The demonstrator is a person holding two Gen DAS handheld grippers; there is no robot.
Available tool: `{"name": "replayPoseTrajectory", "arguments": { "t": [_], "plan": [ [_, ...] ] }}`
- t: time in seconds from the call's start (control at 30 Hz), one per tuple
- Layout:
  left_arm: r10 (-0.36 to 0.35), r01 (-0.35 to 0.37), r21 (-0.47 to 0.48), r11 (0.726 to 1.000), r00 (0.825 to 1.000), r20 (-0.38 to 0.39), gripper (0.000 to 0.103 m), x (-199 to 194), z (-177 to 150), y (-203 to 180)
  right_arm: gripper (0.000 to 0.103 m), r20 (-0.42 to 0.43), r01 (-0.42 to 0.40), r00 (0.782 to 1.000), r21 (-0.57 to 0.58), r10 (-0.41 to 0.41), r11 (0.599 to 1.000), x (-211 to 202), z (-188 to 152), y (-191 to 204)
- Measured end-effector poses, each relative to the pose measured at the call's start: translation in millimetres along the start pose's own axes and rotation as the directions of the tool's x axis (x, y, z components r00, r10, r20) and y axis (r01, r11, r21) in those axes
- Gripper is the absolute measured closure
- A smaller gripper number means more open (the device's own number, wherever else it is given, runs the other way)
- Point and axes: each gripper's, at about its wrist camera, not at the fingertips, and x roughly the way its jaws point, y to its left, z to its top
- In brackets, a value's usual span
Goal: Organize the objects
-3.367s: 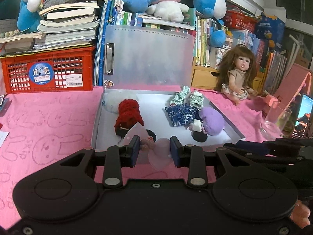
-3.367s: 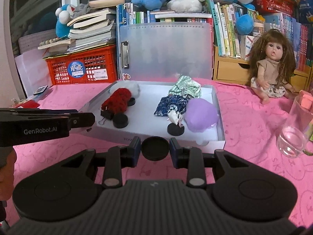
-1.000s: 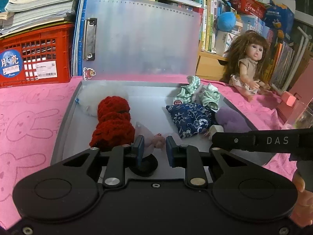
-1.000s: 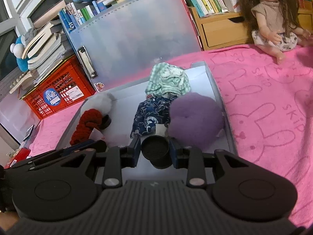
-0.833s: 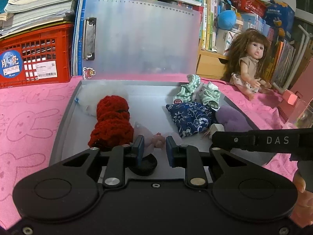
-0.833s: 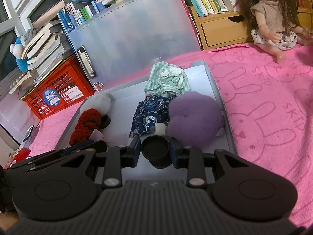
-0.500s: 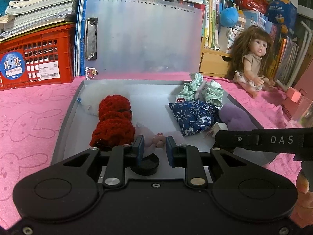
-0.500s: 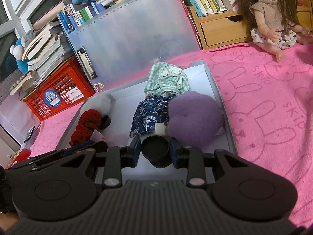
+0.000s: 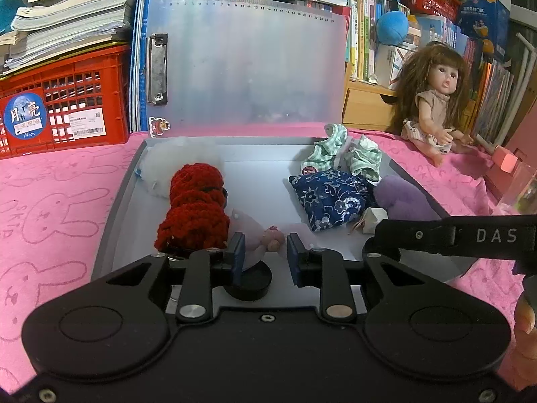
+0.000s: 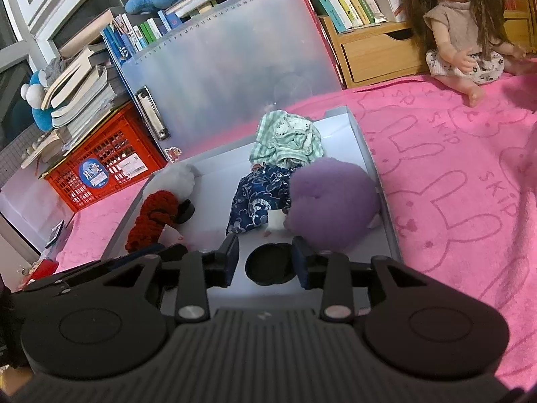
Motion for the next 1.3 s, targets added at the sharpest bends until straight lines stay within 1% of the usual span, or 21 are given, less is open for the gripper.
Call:
{"name": "replayPoseTrajectory", "arguments": {
  "t": [0.17,0.33,0.37,0.47,0.5,0.57,0.63,0.7,0.77,0.83,0.97,1.13,1.23,1.3],
  "plan": [
    [0.001,-0.001,0.002,1.000,1.000,0.012,0.064,-6,1,-2,0.048,0.020,-0.001,1.000,-0.010,0.002,1.000,-8,2,2],
    [-0.002,0.003,-0.007,1.000,1.000,0.019,0.056,-13,3,-2,0.046,0.037,0.005,0.999,-0.022,-0.004,1.000,-15,3,5],
    [-0.001,0.002,-0.011,1.000,1.000,0.021,0.051,-14,3,-1,0.045,0.040,0.008,0.999,-0.023,-0.007,1.000,-16,3,5],
    [0.004,-0.004,-0.019,1.000,0.999,0.038,0.041,-20,4,2,0.043,0.050,0.015,0.999,-0.028,-0.014,0.999,-19,4,6],
    [0.006,-0.005,-0.019,1.000,0.999,0.043,0.039,-21,5,3,0.042,0.054,0.018,0.998,-0.030,-0.017,0.999,-20,4,6],
    [0.011,-0.010,-0.022,1.000,0.998,0.056,0.025,-26,7,4,0.039,0.065,0.023,0.998,-0.033,-0.021,0.999,-22,5,7],
    [0.012,-0.010,-0.026,1.000,0.997,0.075,0.017,-32,8,5,0.036,0.076,0.026,0.997,-0.037,-0.023,0.999,-25,5,8],
    [0.011,-0.008,-0.033,0.999,0.996,0.085,0.014,-36,10,5,0.034,0.089,0.032,0.996,-0.044,-0.028,0.999,-28,5,9],
    [0.003,0.001,-0.046,0.999,0.996,0.089,0.006,-41,11,7,0.029,0.104,0.042,0.994,-0.050,-0.037,0.998,-32,5,11],
    [-0.004,0.010,-0.062,0.998,0.996,0.091,0.002,-44,13,9,0.026,0.118,0.053,0.992,-0.053,-0.046,0.997,-35,5,13],
    [0.001,0.007,-0.092,0.996,0.996,0.092,0.000,-49,14,13,0.016,0.149,0.072,0.987,-0.057,-0.063,0.996,-43,5,15],
    [0.022,-0.013,-0.104,0.994,0.996,0.087,0.000,-54,13,18,0.010,0.175,0.101,0.981,-0.061,-0.089,0.993,-51,3,17],
    [0.035,-0.024,-0.116,0.993,0.996,0.088,0.000,-58,11,20,0.006,0.182,0.113,0.978,-0.069,-0.099,0.991,-54,1,17],
    [0.047,-0.035,-0.118,0.992,0.994,0.095,0.000,-62,9,21,0.004,0.184,0.122,0.977,-0.075,-0.106,0.990,-56,-2,17]
  ]
}}
